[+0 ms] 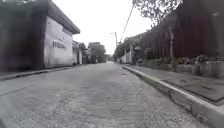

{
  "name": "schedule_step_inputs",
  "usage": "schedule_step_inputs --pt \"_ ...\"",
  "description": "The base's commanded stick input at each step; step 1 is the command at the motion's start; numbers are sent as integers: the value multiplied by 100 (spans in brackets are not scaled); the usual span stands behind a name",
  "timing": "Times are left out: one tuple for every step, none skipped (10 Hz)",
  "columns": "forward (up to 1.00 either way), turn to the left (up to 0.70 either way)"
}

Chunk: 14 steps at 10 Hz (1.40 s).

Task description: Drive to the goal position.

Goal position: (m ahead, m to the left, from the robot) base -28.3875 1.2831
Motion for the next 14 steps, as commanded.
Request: schedule_step_inputs --pt "0 81" --pt "0 63" --pt "0 31" --pt "0 26" --pt "0 54" --pt "0 91" --pt "0 93" --pt "0 95" --pt "0 97" --pt "0 98" --pt "0 99" --pt "0 100" --pt "0 100" --pt "0 100"
